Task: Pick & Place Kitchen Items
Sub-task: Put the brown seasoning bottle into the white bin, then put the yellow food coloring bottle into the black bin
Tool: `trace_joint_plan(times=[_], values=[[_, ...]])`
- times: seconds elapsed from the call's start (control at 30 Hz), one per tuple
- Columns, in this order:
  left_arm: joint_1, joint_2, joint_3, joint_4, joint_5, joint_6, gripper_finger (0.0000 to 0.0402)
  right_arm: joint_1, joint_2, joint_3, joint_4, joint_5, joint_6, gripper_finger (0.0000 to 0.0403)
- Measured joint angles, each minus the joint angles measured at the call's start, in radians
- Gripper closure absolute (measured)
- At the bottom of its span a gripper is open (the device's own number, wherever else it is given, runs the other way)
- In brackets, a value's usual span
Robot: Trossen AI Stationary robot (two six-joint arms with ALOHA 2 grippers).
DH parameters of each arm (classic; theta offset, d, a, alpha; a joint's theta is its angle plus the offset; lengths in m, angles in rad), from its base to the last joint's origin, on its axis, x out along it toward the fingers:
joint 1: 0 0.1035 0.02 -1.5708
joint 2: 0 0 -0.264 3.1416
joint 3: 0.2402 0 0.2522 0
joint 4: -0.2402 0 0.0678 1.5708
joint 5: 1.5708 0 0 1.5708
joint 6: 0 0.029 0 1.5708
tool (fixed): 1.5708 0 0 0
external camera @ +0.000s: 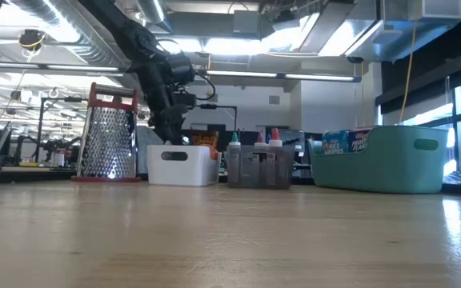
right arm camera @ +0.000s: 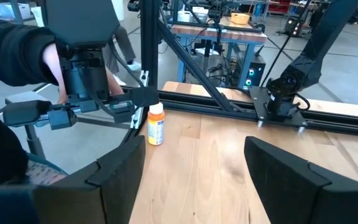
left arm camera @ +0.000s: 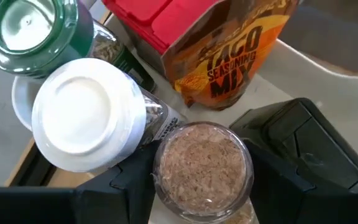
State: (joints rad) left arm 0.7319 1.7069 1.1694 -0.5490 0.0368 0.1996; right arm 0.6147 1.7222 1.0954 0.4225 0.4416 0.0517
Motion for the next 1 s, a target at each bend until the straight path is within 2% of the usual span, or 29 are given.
trace_joint_plan(times=[0.2, 0.4, 0.6, 1.0], values=[[0.000, 0.000, -0.003, 0.005, -0.008, 0.012, 0.0191, -0.002, 0.000, 0.000, 0.000, 0.000, -0.041, 0.0125], [0.000, -0.003, -0.055, 0.081, -0.004, 0.012, 0.0187, -0.013, 0.000, 0.000, 0.000, 0.000, -0.067, 0.0125], [-0.001, -0.002, -0.060, 0.068, -0.035, 0.002, 0.0168, -0.019, 0.000, 0.000, 0.000, 0.000, -0.067, 0.0125], [-0.011, -0.039, -0.062, 0.066, -0.019, -0.004, 0.0167, -0.019, 0.000, 0.000, 0.000, 0.000, -0.068, 0.0125]])
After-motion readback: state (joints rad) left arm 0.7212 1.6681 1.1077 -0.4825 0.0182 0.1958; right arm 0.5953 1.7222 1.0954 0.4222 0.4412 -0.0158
